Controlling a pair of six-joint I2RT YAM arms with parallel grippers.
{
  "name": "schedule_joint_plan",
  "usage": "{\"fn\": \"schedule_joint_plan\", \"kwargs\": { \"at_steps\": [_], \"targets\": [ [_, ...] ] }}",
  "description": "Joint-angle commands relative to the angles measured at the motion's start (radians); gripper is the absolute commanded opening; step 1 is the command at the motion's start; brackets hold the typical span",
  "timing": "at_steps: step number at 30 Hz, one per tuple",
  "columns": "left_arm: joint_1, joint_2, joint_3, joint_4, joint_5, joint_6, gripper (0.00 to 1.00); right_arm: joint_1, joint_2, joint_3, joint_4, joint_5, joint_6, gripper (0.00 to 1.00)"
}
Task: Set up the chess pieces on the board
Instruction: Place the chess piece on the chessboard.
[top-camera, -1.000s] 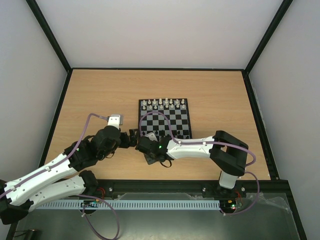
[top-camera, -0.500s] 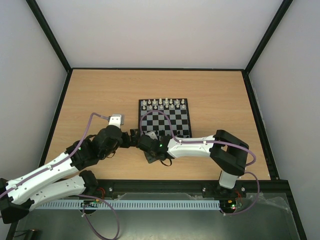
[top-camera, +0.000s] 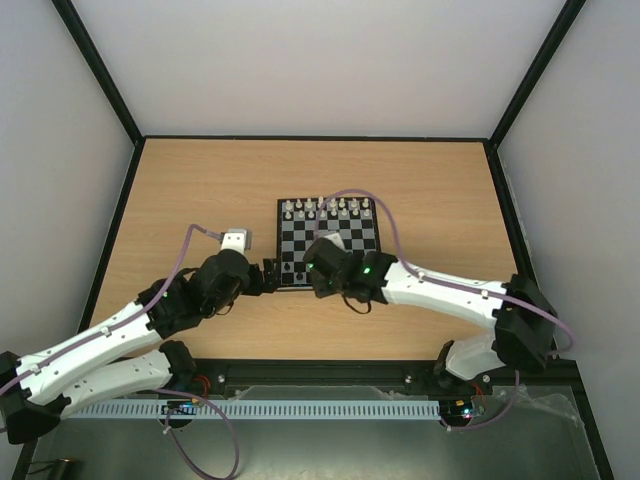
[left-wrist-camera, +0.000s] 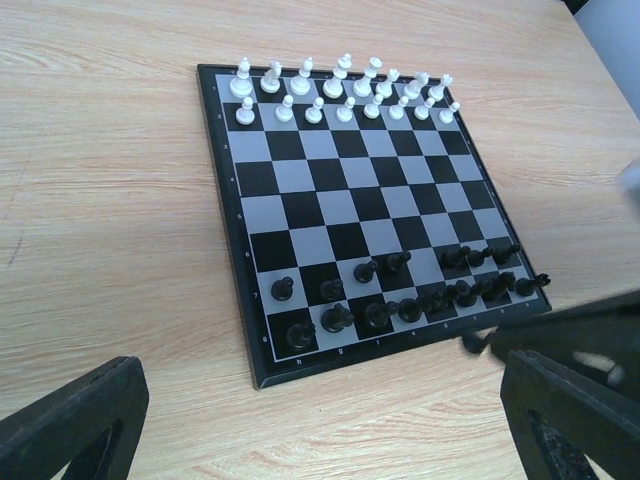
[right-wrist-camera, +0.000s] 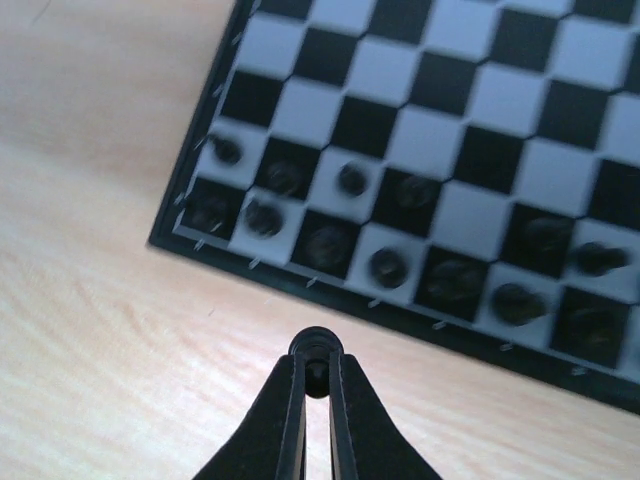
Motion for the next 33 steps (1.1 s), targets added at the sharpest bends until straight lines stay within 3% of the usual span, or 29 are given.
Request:
{"fn": "schedule_joint_plan", "kwargs": {
  "at_steps": [1, 10, 33],
  "targets": [
    [-0.004, 0.019, 0.034, 0.010, -0.019, 0.013, 0.99, -0.109, -0.069, -0.021, -0.100, 0.031, -0.052, 0.05],
    [-0.002, 0.066, 0.047, 0.025, -0.017, 0.031, 0.99, -0.275, 0.007, 0.029, -0.077, -0.050, -0.122, 0.05],
    [0.001, 0.056, 0.044, 0.019, -0.023, 0.047, 1.00, -0.297, 0.235, 0.064, 0.016, -0.107, -0.171, 0.04]
  ]
}}
